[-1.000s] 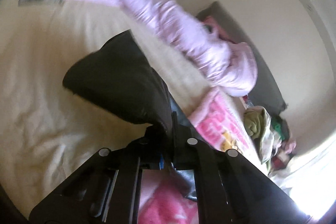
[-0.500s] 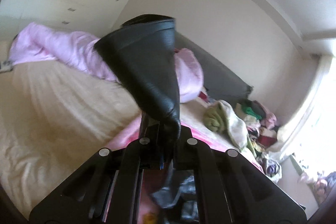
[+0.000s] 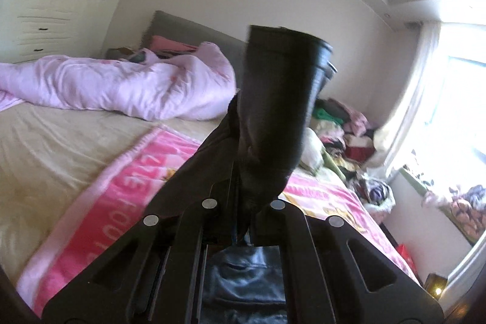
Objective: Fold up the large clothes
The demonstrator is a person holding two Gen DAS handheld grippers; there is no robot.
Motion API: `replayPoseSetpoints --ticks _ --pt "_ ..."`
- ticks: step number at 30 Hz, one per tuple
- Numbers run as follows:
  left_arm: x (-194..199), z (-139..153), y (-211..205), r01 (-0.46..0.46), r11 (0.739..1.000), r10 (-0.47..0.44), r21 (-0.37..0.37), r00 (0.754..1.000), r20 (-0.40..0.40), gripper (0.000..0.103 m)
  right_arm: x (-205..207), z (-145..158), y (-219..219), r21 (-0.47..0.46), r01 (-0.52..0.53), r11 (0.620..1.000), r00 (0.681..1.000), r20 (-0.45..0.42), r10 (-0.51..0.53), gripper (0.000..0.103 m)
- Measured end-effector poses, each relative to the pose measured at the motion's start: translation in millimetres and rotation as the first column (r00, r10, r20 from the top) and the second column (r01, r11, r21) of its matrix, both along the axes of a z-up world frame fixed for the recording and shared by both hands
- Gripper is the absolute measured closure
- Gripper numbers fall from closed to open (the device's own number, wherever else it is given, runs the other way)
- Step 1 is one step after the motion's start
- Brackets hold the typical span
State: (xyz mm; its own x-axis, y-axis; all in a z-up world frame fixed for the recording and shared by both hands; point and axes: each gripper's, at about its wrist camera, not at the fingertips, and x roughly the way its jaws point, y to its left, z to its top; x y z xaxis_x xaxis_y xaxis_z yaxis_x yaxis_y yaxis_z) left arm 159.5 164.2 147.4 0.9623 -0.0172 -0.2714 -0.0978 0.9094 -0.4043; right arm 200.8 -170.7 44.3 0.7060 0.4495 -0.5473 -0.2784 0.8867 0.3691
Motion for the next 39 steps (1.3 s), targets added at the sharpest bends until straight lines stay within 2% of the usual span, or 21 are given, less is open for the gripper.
replayPoseSetpoints --ticks 6,12,17,22,24,26,28,29,30,31,32,34,37,38,39 --pt "14.5 -9.3 -58.4 0.137 0.989 -0.136 0.057 0.991 -0.017 0.103 -4.4 3.8 -35.2 0.012 0.111 0.994 0.994 0.016 -0.111 0.004" --pt "33.7 -41.4 -120.5 0.29 0.945 -0.279 0.148 0.956 -0.092 0.103 -2.2 -2.3 -77.3 0.074 0.224 0.972 0.974 -0.027 -0.223 0.004" --pt "47.7 -81.7 -161.4 0.389 0.9 -0.349 0.195 0.914 -0.208 0.103 0.6 -11.7 -108.0 0.118 0.298 0.947 0.954 -0.069 -0.291 0.004" --pt "55.9 -121.0 -192.4 0.455 0.854 -0.368 0.251 0.871 -0.326 0.102 -0.7 -16.6 -135.2 0.14 0.359 0.923 0.933 -0.083 -0.35 0.004" --pt "56.4 -137.2 -205.5 0.483 0.829 -0.366 0.282 0.85 -0.379 0.099 -1.5 -18.3 -143.6 0.15 0.379 0.913 0.925 -0.092 -0.368 0.004" --pt "58.8 -157.4 -217.6 0.521 0.791 -0.357 0.321 0.818 -0.451 0.095 -0.1 -19.9 -148.2 0.16 0.38 0.911 0.925 -0.1 -0.367 0.004" --pt "58.7 -171.9 -225.2 0.539 0.766 -0.332 0.35 0.799 -0.502 0.091 0.8 -22.5 -149.8 0.17 0.367 0.914 0.929 -0.112 -0.352 0.004" --pt "57.8 -177.1 -228.1 0.555 0.752 -0.332 0.355 0.785 -0.523 0.078 1.3 -23.7 -150.1 0.178 0.354 0.918 0.934 -0.119 -0.337 0.005" --pt "55.4 -180.3 -231.4 0.568 0.74 -0.33 0.361 0.773 -0.542 0.056 3.6 -26.2 -148.7 0.198 0.329 0.923 0.942 -0.137 -0.306 0.004" --pt "51.9 -183.8 -235.0 0.577 0.72 -0.316 0.384 0.766 -0.559 0.044 5.8 -29.3 -147.3 0.222 0.309 0.925 0.948 -0.156 -0.279 0.004" --pt "49.6 -185.8 -237.0 0.591 0.707 -0.317 0.39 0.756 -0.572 0.014 9.3 -33.3 -144.5 0.243 0.283 0.928 0.953 -0.183 -0.243 0.004" --pt "42.1 -186.6 -239.5 0.605 0.695 -0.328 0.389 0.748 -0.578 0.011 14.7 -40.1 -136.6 0.282 0.24 0.929 0.957 -0.231 -0.177 0.004" --pt "33.6 -188.5 -240.0 0.637 0.675 -0.348 0.374 0.721 -0.6 0.011 26.7 -57.0 -120.4 0.348 0.18 0.92 0.943 -0.326 -0.061 0.006" --pt "29.3 -187.7 -237.5 0.641 0.674 -0.353 0.367 0.716 -0.602 0.01 29.6 -61.1 -115.6 0.363 0.167 0.917 0.938 -0.344 -0.035 0.009" --pt "26.4 -187.0 -235.5 0.644 0.676 -0.359 0.359 0.713 -0.602 0.01 33.9 -65.8 -108.1 0.381 0.149 0.912 0.932 -0.363 -0.001 0.016"
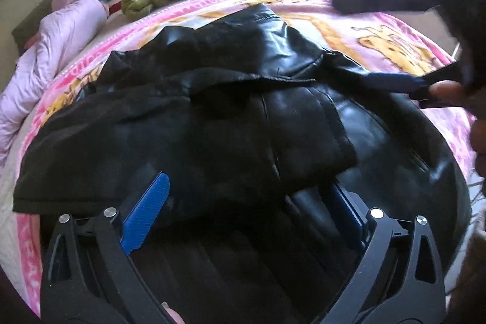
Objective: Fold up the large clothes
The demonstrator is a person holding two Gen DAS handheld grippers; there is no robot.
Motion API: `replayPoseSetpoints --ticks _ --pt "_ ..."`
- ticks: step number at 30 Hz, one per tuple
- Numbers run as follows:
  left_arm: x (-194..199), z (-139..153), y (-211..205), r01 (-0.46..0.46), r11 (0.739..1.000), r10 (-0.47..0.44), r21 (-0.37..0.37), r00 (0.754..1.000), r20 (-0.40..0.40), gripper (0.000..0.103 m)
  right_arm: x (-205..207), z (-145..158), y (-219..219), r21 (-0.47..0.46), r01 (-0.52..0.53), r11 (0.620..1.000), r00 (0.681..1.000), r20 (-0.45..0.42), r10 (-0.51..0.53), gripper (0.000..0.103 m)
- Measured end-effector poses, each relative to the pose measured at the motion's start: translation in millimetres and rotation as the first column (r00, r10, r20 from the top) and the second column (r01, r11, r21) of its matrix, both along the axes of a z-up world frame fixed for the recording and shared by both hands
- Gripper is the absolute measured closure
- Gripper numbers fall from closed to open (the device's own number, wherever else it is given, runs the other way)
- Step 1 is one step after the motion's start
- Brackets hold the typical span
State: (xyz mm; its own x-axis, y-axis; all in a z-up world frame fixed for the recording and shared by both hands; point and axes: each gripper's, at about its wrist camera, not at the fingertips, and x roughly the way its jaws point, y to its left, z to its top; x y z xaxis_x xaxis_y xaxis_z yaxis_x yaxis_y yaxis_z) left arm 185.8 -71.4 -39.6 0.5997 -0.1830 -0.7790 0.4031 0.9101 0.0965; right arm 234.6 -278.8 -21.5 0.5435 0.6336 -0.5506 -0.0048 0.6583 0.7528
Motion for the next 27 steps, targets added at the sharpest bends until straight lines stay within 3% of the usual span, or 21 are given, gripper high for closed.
replayPoseSetpoints --ticks 5,7,8,10,12,15,19,20,23,26,27 --pt "-14.6 14.7 35.8 -0.043 0.991 0.039 -0.128 0.999 -0.031 0.01 24.7 -19.2 33.4 -0.011 -0.074 0.997 0.993 -0.09 0.073 0.034" --pt "-14.1 24.8 59.7 -0.1 0.977 0.096 -0.19 0.995 -0.032 0.01 30.6 -22.1 45.4 -0.048 -0.087 0.995 0.992 -0.1 0.082 0.062" --pt "-12.9 29.3 71.5 -0.13 0.968 0.127 -0.216 0.991 -0.03 0.01 31.3 -21.7 48.5 -0.06 -0.088 0.994 0.992 -0.097 0.082 0.081" --pt "-8.5 38.5 101.4 -0.218 0.94 0.22 -0.262 0.975 -0.024 0.01 28.6 -5.9 58.8 -0.091 -0.105 0.99 0.994 -0.013 0.104 0.093" --pt "-1.3 44.6 131.7 -0.31 0.9 0.318 -0.306 0.948 -0.027 0.01 22.7 18.8 70.3 -0.182 -0.129 0.975 0.983 0.105 0.149 0.096" --pt "8.9 50.6 175.5 -0.442 0.818 0.464 -0.369 0.885 -0.032 0.01 18.9 60.6 90.7 -0.326 -0.151 0.933 0.934 0.264 0.243 0.098" --pt "24.9 57.0 226.5 -0.589 0.656 0.629 -0.471 0.772 -0.091 0.01 26.0 102.0 103.0 -0.477 -0.124 0.87 0.865 0.378 0.33 0.099" --pt "27.3 58.8 234.5 -0.602 0.628 0.648 -0.493 0.756 -0.097 0.01 28.3 106.9 101.6 -0.498 -0.111 0.86 0.853 0.396 0.34 0.099" --pt "43.7 62.2 247.8 -0.652 0.564 0.71 -0.506 0.696 -0.105 0.01 39.9 121.8 96.6 -0.551 -0.077 0.831 0.832 0.423 0.358 0.099" --pt "57.0 55.7 247.1 -0.657 0.533 0.708 -0.533 0.691 -0.146 0.011 53.0 119.6 92.1 -0.571 -0.07 0.818 0.829 0.423 0.366 0.099" --pt "61.3 52.0 244.6 -0.655 0.532 0.699 -0.537 0.697 -0.157 0.023 55.9 115.7 90.9 -0.583 -0.068 0.81 0.831 0.416 0.369 0.099"
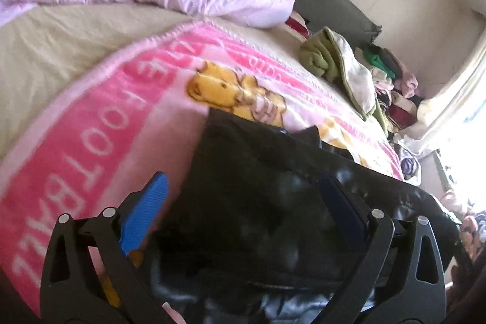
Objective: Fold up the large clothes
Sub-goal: 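Grasp the jacket hem edge with the right tool while the left tool grasps it too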
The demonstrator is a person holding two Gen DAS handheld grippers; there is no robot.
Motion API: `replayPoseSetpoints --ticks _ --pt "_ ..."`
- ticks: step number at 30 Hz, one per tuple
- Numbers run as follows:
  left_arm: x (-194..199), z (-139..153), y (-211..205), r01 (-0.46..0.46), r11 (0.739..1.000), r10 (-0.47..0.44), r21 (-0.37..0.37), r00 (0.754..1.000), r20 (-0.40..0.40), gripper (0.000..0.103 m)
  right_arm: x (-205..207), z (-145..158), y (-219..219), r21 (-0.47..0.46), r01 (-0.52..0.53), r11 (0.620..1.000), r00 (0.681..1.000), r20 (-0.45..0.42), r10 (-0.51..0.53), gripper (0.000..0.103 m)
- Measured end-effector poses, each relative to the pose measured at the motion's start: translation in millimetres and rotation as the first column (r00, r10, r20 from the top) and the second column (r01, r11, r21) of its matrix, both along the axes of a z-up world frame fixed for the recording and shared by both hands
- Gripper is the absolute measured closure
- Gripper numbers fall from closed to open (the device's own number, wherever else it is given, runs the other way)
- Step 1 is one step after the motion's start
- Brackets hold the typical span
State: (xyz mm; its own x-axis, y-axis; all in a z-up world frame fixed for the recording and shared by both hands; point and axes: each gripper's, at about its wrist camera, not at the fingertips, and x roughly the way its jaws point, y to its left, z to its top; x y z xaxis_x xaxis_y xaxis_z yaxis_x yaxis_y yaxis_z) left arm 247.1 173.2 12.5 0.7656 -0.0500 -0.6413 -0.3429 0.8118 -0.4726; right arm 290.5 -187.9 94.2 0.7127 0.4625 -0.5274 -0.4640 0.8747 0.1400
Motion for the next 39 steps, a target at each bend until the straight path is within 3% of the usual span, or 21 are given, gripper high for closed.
replayPoseSetpoints --ticks 1,3,6,11,15,19,21,23,25,26,29,31,35,39 --pt "5.8 -6.4 -6.2 0.017 1.0 -0.017 -0.007 1.0 -0.008 0.032 1.7 -4.5 -2.5 -0.012 0.006 1.0 1.0 -0.006 -0.006 0.099" --pt "14.8 -19.1 -16.7 0.047 0.999 -0.047 0.009 0.998 -0.036 0.063 5.8 -11.6 -6.6 -0.018 0.017 1.0 1.0 -0.019 -0.018 0.099" --pt "25.2 -36.5 -22.8 0.083 0.996 -0.08 0.037 0.993 -0.087 0.08 11.9 -25.3 -11.4 -0.021 0.039 0.999 0.998 -0.044 -0.04 0.099" --pt "33.0 -54.1 -32.8 0.145 0.985 -0.129 0.088 0.977 -0.168 0.081 20.6 -44.3 -15.9 -0.038 0.071 0.997 0.994 -0.079 -0.074 0.099" --pt "34.1 -59.1 -42.9 0.164 0.973 -0.132 0.165 0.973 -0.188 0.081 26.1 -55.0 -14.6 -0.074 0.09 0.993 0.991 -0.09 -0.097 0.097" --pt "36.0 -61.2 -45.3 0.165 0.967 -0.127 0.195 0.973 -0.191 0.081 35.8 -68.4 -13.4 -0.135 0.124 0.983 0.983 -0.118 -0.14 0.091" --pt "35.7 -61.0 -43.8 0.166 0.968 -0.13 0.19 0.974 -0.187 0.081 42.1 -78.7 -16.3 -0.158 0.148 0.976 0.969 -0.174 -0.175 0.083" --pt "35.9 -60.9 -42.9 0.165 0.969 -0.131 0.184 0.974 -0.184 0.081 43.8 -83.0 -24.0 -0.121 0.161 0.979 0.958 -0.221 -0.185 0.078" --pt "35.4 -60.5 -42.8 0.165 0.97 -0.132 0.18 0.974 -0.183 0.081 39.1 -76.9 -32.1 -0.103 0.221 0.97 0.947 -0.214 -0.238 0.039" --pt "35.4 -60.5 -43.0 0.165 0.97 -0.132 0.18 0.974 -0.183 0.081 34.5 -71.0 -35.6 -0.092 0.249 0.964 0.947 -0.184 -0.262 0.036" --pt "36.0 -60.0 -42.8 0.171 0.969 -0.138 0.176 0.973 -0.184 0.081 22.1 -53.0 -32.6 -0.079 0.283 0.956 0.953 -0.093 -0.29 0.039" --pt "35.6 -59.7 -42.8 0.174 0.969 -0.141 0.174 0.973 -0.184 0.081 20.0 -47.8 -15.9 -0.08 0.227 0.971 0.971 -0.064 -0.232 0.053" --pt "35.4 -59.1 -43.5 0.181 0.967 -0.147 0.179 0.971 -0.186 0.081 35.1 -53.7 26.2 -0.103 0.101 0.989 0.991 -0.077 -0.109 0.06" --pt "34.7 -59.3 -43.9 0.19 0.965 -0.156 0.182 0.97 -0.186 0.081 63.1 -81.3 49.8 -0.192 0.099 0.976 0.979 -0.155 -0.13 0.065"
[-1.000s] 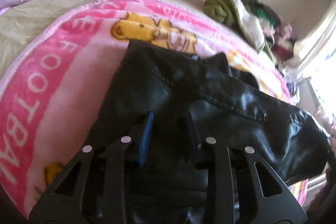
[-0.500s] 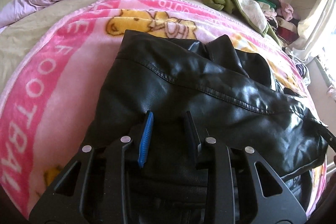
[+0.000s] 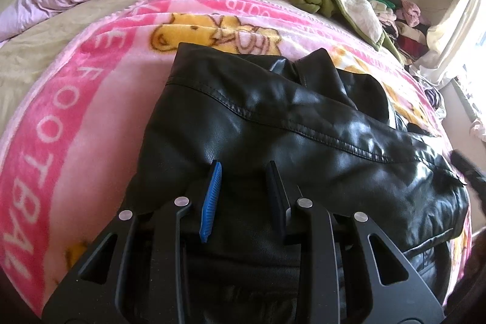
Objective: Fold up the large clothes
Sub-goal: 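Grasp the jacket hem edge with the right tool while the left tool grasps it too, then lift the hem with both tools and fold it over toward the collar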
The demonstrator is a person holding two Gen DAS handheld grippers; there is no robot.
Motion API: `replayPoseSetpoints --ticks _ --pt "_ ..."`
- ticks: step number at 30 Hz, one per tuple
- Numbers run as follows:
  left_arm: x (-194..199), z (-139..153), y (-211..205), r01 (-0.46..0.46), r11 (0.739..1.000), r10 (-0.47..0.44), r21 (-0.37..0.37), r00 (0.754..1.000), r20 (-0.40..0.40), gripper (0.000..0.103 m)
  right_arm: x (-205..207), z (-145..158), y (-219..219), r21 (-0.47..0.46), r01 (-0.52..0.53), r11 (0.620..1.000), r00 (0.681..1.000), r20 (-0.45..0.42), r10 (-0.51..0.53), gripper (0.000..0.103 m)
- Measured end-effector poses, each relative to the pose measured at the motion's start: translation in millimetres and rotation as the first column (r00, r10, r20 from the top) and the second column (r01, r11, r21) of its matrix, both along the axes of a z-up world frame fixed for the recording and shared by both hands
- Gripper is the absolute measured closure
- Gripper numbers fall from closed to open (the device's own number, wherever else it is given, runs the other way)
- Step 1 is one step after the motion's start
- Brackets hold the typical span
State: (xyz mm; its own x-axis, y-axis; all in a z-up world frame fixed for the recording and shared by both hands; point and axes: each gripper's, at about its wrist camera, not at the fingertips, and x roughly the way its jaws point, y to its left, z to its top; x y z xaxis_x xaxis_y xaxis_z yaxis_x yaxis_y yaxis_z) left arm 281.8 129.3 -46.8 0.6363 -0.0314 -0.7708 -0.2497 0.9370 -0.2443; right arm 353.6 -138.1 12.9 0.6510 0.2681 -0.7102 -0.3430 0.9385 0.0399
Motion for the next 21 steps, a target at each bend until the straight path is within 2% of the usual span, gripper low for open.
replayPoseSetpoints --ticks 5,7,10,13,17,21 --pt "0.4 -0.4 1.9 0.007 1.0 -0.007 -0.013 1.0 0.0 0.081 16.8 -41.5 -1.6 -0.086 0.027 0.996 0.993 -0.11 -0.037 0.068" --pt "0.6 -0.7 1.1 0.009 1.0 -0.009 -0.014 1.0 0.001 0.08 20.2 -56.5 -6.1 -0.086 0.019 0.996 0.99 -0.135 -0.031 0.068" --pt "1.0 0.0 0.9 0.015 1.0 -0.015 -0.011 1.0 0.0 0.08 19.6 -68.0 -6.5 -0.093 0.005 0.996 0.992 -0.129 -0.017 0.068" --pt "-1.2 4.8 1.2 0.029 1.0 -0.029 -0.006 1.0 0.012 0.08 15.8 -61.3 -6.4 -0.091 0.012 0.996 0.993 -0.112 -0.022 0.068" --pt "-13.4 23.9 -7.1 0.077 0.997 -0.077 0.004 0.995 0.066 0.08 -8.5 -34.0 -12.8 0.001 -0.004 1.0 0.999 -0.054 0.004 0.066" --pt "-26.4 39.8 -25.4 0.138 0.99 -0.14 0.024 0.984 0.111 0.075 -31.8 -18.7 -14.5 0.056 -0.038 0.998 0.999 -0.029 0.039 0.065"
